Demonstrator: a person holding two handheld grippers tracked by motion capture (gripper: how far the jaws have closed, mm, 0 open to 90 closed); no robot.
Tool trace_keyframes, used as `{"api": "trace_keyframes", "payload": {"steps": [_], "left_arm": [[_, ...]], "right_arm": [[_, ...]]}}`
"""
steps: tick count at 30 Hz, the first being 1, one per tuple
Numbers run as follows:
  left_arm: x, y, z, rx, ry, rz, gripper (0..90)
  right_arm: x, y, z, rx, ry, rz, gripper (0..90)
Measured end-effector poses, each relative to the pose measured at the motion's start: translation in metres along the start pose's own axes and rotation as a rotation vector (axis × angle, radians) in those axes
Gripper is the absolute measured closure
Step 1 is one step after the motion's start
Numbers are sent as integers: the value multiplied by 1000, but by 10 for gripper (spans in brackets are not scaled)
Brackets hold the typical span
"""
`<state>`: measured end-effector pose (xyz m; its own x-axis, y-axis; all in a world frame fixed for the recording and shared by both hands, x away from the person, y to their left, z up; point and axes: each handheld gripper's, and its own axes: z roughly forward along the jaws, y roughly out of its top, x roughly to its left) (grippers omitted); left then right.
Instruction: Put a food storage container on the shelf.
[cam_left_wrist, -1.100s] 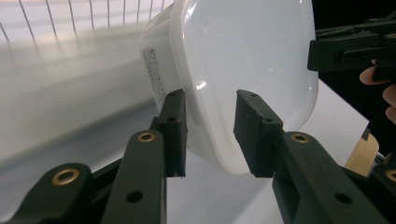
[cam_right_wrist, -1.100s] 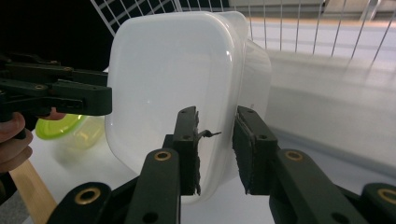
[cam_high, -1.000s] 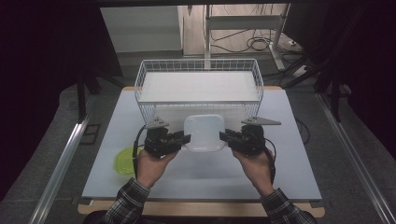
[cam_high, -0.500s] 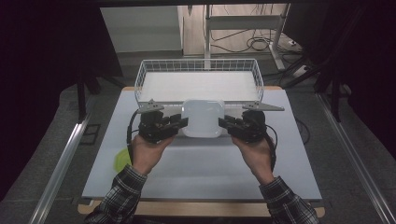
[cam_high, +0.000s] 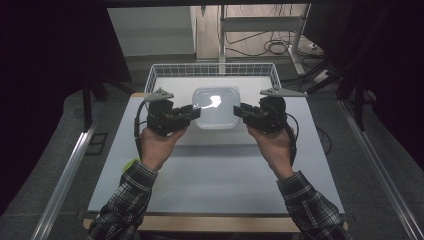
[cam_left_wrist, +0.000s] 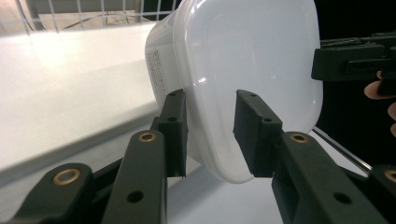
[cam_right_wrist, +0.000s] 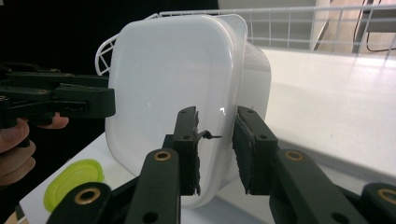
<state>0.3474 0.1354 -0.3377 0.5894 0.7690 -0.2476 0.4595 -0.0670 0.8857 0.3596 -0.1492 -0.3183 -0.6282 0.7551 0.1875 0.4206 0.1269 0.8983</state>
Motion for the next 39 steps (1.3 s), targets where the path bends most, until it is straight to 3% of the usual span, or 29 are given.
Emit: {"api": "trace_keyframes", "payload": {"steps": [8, 11, 16, 20, 24, 29, 33, 39], "left_arm": [[11, 20, 8, 5, 29, -7, 652], [16, 26, 11, 5, 19, -26, 649], [20, 36, 15, 12, 24, -11, 641], [25, 39, 19, 13, 10, -23, 610], [28, 42, 24, 18, 10, 5, 563], [30, 43, 28, 20, 11, 10, 508], [30, 46, 32, 20, 45, 35, 452], [36, 53, 40, 31, 82, 40, 445]], "right_arm": [[-7, 18, 16, 0, -7, 23, 710], [-11, 24, 20, 2, -3, 37, 696], [-21, 30, 28, 14, 14, 71, 683], [-27, 33, 34, 12, 39, 98, 661], [-29, 36, 39, 18, 36, 80, 609], [-26, 41, 47, 26, 8, 25, 524], [-28, 44, 54, 25, -16, 9, 471], [-32, 48, 66, 21, -52, -5, 416]]}}
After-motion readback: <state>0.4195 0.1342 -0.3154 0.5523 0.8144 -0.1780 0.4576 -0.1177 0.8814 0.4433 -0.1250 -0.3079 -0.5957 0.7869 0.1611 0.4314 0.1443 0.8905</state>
